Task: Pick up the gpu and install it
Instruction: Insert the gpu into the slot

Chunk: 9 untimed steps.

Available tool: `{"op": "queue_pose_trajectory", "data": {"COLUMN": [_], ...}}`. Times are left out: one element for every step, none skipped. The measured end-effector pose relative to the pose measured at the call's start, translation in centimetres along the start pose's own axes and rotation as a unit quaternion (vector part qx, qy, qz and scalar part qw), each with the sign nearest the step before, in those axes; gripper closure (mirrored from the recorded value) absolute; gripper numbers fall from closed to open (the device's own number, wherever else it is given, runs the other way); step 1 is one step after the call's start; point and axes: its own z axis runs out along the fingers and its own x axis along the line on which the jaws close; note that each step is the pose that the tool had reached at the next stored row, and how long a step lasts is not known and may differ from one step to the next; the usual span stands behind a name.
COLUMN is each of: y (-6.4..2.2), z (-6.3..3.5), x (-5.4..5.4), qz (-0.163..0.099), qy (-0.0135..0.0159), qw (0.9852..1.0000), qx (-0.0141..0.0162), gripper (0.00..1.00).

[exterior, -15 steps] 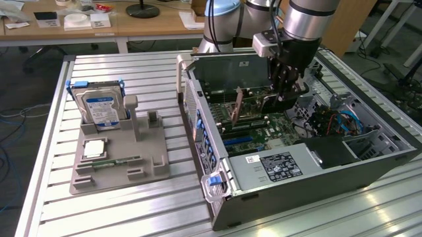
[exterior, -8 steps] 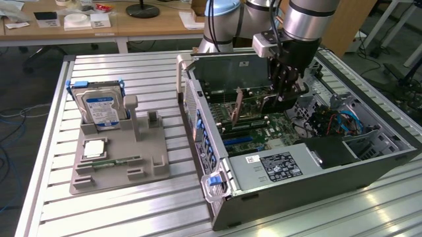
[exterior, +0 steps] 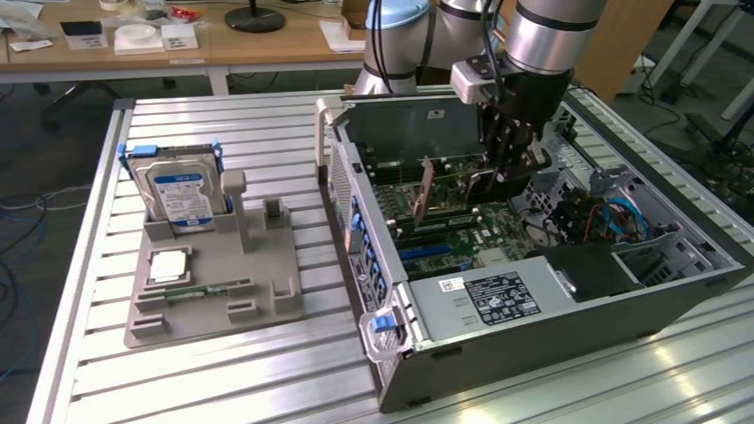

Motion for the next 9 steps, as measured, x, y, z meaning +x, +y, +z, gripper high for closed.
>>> {"op": "queue_pose_trajectory", "data": {"y": [0.00, 0.00, 0.00, 0.00, 0.00, 0.00, 0.00, 0.00, 0.00], "z": [0.00, 0.00, 0.00, 0.00, 0.00, 0.00, 0.00, 0.00, 0.00], "x": [0.00, 0.00, 0.00, 0.00, 0.00, 0.00, 0.00, 0.00, 0.00], "qz": [0.000, 0.000, 0.000, 0.000, 0.000, 0.000, 0.000, 0.000, 0.000], "qy": [0.0000, 0.0000, 0.0000, 0.0000, 0.0000, 0.0000, 0.0000, 0.0000, 0.0000], "qw": [1.0000, 1.0000, 1.0000, 1.0000, 1.0000, 1.0000, 1.0000, 1.0000, 1.0000], "qx": [0.0000, 0.0000, 0.0000, 0.0000, 0.0000, 0.0000, 0.0000, 0.0000, 0.0000], "gripper": [0.73, 0.73, 0.73, 0.73, 0.73, 0.73, 0.73, 0.73, 0.73]}}
